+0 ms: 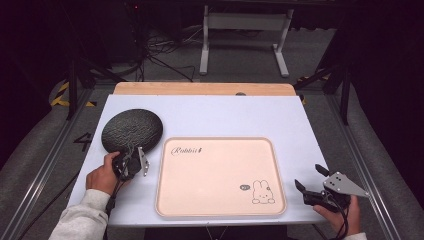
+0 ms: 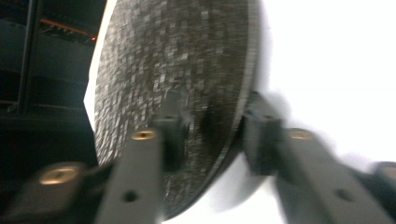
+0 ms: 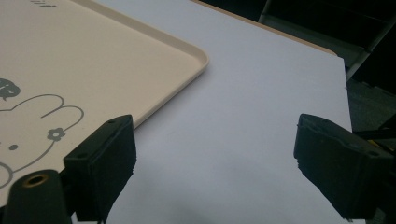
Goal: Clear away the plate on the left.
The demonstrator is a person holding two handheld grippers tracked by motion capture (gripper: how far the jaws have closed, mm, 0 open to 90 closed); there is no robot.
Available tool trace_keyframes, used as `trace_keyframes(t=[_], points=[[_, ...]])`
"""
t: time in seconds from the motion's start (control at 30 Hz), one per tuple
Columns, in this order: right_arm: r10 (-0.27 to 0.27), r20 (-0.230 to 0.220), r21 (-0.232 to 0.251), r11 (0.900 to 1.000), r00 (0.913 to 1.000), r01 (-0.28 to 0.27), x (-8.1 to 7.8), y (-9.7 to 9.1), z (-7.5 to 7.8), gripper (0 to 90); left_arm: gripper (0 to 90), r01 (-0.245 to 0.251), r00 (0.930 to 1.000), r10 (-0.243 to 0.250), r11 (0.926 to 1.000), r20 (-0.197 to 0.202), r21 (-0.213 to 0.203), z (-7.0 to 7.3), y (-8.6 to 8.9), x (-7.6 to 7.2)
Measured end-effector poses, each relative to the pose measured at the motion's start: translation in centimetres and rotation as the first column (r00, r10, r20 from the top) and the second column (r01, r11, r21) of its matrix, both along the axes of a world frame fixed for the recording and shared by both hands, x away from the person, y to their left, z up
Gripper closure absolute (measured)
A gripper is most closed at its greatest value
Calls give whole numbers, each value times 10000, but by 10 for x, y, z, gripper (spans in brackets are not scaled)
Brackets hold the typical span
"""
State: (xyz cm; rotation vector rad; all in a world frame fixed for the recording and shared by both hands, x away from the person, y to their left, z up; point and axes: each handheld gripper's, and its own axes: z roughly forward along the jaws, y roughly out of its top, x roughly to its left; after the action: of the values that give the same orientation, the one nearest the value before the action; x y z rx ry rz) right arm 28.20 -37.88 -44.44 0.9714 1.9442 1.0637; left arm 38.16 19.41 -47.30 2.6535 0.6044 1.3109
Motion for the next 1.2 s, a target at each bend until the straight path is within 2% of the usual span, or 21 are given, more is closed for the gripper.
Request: trace_keyframes(t=[0.07,0.1,0.13,0.17,0.2,0.27,0.37,0.43,0.47,0.57,0.63,0.93,0.97,1.03,1.1,1.2], points=[[-14,13,16,10000,10000,14,0,0,0,136,753,0,9997,-7,9996,253,275,-2,-3,1],[-18,9,17,10000,10000,18,0,-1,0,136,762,0,9997,-7,9996,253,275,-2,-3,1],[-23,1,5,10000,10000,23,0,-1,0,136,772,69,9991,-95,9978,405,655,-3,-7,2],[-23,1,5,10000,10000,23,0,-1,0,136,779,69,9991,-95,9978,405,655,-3,-7,2],[-15,16,6,10000,10000,15,0,-1,0,136,792,71,9983,-117,9967,567,812,-5,-9,2],[-11,23,-1,10000,10000,11,0,-1,0,136,801,254,9963,-359,9911,786,1307,-7,-13,2],[-10,22,-2,10000,10000,10,0,-1,0,136,837,321,9905,-548,9839,1263,1756,-6,-16,1],[-18,23,-3,10000,10000,18,0,-1,0,136,863,328,9860,-619,9823,1550,1842,-4,-16,1],[-29,26,6,10000,10000,29,0,-1,0,136,867,371,9853,-638,9854,1587,1660,-3,-15,1],[-17,17,-8,10000,10000,17,0,-1,0,136,868,356,9850,-639,9841,1603,1738,-3,-15,0],[-14,6,-15,10000,10000,14,0,-1,0,135,869,353,9845,-626,9858,1640,1644,-2,-14,-1],[16,-14,-27,10000,10000,-16,0,-1,0,136,867,530,9827,-698,9935,1713,1007,7,-14,-9],[-3,-24,-14,10000,10000,3,0,-2,0,135,867,665,9808,-846,9921,1760,1063,9,-15,-11],[-3,-13,-2,10000,10000,3,0,-2,0,136,863,817,9791,-967,9927,1789,890,12,-17,-16],[-6,-18,6,10000,10000,6,0,-2,0,136,863,830,9784,-1003,9914,1808,1011,13,-20,-19],[11,-31,12,10000,10000,-11,0,-2,0,135,863,1003,9734,-1193,9895,1957,1045,18,-26,-26]])
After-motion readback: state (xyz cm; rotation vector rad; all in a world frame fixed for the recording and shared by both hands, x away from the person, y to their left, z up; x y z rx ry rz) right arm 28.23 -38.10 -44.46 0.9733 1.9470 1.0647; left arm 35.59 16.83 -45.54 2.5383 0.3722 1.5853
